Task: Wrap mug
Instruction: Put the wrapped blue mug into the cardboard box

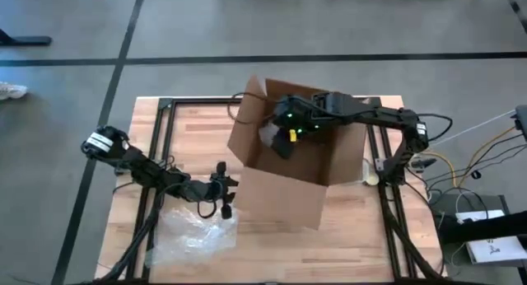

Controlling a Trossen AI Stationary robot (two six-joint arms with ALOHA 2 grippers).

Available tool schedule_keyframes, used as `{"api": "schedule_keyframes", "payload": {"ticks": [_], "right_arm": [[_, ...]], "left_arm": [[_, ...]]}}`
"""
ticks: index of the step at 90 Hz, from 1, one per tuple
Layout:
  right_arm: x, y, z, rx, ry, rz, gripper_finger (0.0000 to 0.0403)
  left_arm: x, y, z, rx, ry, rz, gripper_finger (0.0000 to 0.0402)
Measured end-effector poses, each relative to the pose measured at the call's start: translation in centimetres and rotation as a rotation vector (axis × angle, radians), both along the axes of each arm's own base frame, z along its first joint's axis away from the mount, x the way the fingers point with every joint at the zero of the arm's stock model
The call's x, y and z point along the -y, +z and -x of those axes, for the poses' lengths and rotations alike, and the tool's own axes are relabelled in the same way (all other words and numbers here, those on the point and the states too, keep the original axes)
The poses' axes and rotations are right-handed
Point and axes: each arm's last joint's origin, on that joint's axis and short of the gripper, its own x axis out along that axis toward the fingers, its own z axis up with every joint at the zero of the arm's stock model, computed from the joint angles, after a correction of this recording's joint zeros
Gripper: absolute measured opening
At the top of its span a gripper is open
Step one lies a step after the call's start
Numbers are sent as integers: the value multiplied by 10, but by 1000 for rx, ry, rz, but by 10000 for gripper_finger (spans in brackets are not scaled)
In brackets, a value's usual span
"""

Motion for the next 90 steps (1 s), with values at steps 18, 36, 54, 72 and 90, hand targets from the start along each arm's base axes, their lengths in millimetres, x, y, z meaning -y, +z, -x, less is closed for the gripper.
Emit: {"api": "schedule_keyframes", "payload": {"ticks": [18,36,54,72,90], "right_arm": [[5,-50,-23,-162,93,58,16],[0,-89,-26,-285,108,45,16],[3,-124,-7,-479,71,13,14],[0,-151,8,-570,40,-30,14],[-1,-162,12,-598,35,-41,14]], "left_arm": [[0,-2,0,-9,1,1,75],[0,-10,-2,-45,5,-9,75],[-4,-21,-5,-71,66,-30,75],[-5,-29,-7,-72,128,-49,75],[-9,-29,-7,-57,208,-68,75]]}}
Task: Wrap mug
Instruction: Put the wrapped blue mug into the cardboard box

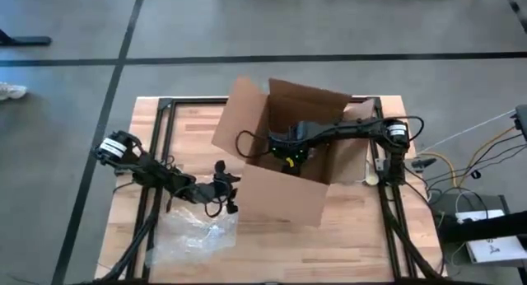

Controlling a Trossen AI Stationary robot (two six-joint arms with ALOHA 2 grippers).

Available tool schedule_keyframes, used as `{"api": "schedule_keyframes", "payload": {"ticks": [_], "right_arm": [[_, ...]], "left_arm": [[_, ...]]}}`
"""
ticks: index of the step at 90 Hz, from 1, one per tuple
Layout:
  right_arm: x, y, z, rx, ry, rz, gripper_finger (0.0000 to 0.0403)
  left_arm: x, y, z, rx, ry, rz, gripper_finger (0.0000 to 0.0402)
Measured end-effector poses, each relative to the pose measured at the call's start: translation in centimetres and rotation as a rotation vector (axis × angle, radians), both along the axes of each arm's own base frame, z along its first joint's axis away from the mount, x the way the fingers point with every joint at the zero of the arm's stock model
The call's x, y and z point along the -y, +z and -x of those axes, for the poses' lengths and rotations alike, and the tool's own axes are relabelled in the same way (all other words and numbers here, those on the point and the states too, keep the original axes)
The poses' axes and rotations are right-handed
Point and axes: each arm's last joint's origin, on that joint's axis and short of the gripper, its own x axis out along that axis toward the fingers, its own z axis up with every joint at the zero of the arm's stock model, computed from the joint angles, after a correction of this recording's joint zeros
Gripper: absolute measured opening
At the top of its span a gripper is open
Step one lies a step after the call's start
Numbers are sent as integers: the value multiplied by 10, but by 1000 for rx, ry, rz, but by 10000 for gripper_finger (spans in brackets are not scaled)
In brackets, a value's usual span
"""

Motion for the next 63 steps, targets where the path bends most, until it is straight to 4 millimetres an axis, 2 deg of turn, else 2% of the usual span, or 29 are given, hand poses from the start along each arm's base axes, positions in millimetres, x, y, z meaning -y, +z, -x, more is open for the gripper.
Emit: {"api": "schedule_keyframes", "payload": {"ticks": [18,40,63], "right_arm": [[0,1,-1,1,0,-7,17],[-1,3,-3,6,-6,-19,86],[-1,8,-6,17,-46,-16,124]], "left_arm": [[-3,3,-1,16,33,-30,75],[-7,3,-2,20,49,-30,75],[-7,3,-3,23,53,-30,75]]}}
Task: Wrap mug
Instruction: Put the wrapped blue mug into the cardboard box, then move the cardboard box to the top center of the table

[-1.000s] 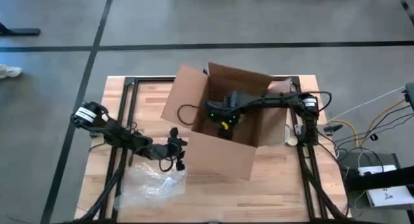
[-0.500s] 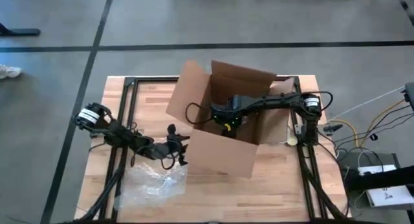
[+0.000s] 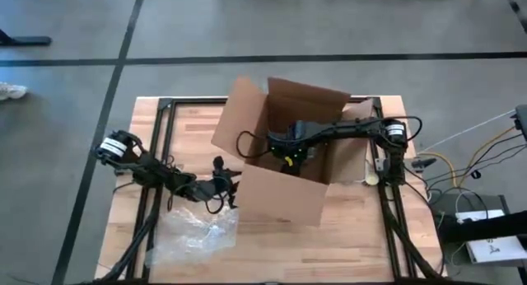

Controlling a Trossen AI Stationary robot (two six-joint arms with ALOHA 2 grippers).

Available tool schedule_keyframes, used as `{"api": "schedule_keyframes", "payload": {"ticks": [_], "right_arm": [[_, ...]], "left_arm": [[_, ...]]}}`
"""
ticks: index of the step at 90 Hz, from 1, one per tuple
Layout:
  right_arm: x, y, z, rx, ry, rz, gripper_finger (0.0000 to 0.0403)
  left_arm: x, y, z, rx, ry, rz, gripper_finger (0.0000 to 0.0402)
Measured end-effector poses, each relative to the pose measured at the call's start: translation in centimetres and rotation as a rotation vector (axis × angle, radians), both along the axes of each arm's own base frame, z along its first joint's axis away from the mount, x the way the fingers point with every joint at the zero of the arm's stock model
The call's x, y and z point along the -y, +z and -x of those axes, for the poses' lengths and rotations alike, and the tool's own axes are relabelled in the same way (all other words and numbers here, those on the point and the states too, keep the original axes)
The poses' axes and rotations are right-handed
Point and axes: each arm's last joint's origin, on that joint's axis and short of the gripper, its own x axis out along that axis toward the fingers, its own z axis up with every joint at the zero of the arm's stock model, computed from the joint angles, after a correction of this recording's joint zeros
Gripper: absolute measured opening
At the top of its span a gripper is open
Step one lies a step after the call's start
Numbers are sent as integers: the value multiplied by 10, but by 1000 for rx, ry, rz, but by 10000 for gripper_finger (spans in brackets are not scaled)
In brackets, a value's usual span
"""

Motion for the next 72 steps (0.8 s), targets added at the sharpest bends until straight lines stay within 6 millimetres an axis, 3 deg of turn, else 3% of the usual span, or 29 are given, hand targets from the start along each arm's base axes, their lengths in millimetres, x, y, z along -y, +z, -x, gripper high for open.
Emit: {"api": "schedule_keyframes", "payload": {"ticks": [21,46,60,72], "right_arm": [[-1,35,-12,82,-41,15,169],[-9,125,-17,365,-46,76,218],[-26,167,-5,487,-14,90,230],[-58,191,11,564,51,90,228]], "left_arm": [[0,1,0,7,-1,3,75],[0,1,0,14,1,6,75],[0,2,-1,19,0,7,75],[0,2,-1,25,0,10,75]]}}
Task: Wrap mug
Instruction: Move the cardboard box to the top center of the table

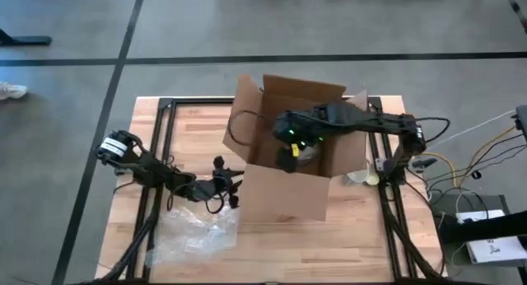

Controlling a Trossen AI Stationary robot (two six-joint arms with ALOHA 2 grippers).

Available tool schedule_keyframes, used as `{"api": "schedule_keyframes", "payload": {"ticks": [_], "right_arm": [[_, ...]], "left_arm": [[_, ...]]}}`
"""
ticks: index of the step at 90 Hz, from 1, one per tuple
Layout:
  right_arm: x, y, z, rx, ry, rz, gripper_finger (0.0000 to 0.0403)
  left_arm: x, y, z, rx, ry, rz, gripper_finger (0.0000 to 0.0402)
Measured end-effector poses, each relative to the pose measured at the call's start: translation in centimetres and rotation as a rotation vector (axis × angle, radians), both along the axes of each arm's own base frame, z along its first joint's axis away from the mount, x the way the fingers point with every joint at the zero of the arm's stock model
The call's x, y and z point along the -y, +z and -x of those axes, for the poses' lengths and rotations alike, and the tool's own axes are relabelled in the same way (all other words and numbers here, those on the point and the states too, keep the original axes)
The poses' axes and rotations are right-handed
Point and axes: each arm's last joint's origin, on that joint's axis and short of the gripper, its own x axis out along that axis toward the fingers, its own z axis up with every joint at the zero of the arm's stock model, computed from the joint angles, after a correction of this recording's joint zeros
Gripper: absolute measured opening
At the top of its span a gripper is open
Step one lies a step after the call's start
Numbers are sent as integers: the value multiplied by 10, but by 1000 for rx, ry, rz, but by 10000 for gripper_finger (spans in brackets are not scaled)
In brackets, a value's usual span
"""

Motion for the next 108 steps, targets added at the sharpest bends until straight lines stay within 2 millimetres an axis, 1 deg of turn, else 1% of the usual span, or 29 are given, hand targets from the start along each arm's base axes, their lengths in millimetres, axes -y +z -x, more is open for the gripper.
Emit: {"api": "schedule_keyframes", "payload": {"ticks": [4,11,22,28,34,41,46,55,63,72,78,82,89,95,102,108], "right_arm": [[-14,6,5,25,12,33,224],[-40,21,20,82,31,126,214],[-84,45,46,231,80,244,197],[-104,51,57,282,97,293,189],[-120,51,64,304,100,338,181],[-139,42,64,307,112,365,171],[-154,32,62,296,145,382,163],[-179,-1,52,226,200,411,146],[-192,-34,46,140,187,420,127],[-200,-67,43,35,134,439,102],[-201,-87,42,-41,111,474,83],[-199,-96,42,-73,93,521,70],[-190,-110,37,-89,46,640,46],[-179,-117,31,-81,4,712,28],[-163,-121,23,-106,-41,735,9],[-146,-125,16,-135,-81,729,3]], "left_arm": [[0,0,0,1,0,1,75],[0,1,0,11,0,4,75],[0,1,0,14,1,9,75],[0,1,0,18,2,17,75],[0,1,0,29,8,44,75],[1,-2,0,14,-5,72,75],[1,-4,1,-9,-20,77,75],[1,-8,2,-40,-19,85,75],[1,-8,2,-34,-14,104,75],[2,-9,2,-30,-23,150,75],[5,-10,3,-29,-51,187,75],[8,-10,4,-34,-73,205,75],[14,-10,6,-28,-93,229,75],[20,-10,8,-26,-115,243,75],[28,-10,11,-23,-142,260,75],[34,-10,14,-25,-165,260,75]]}}
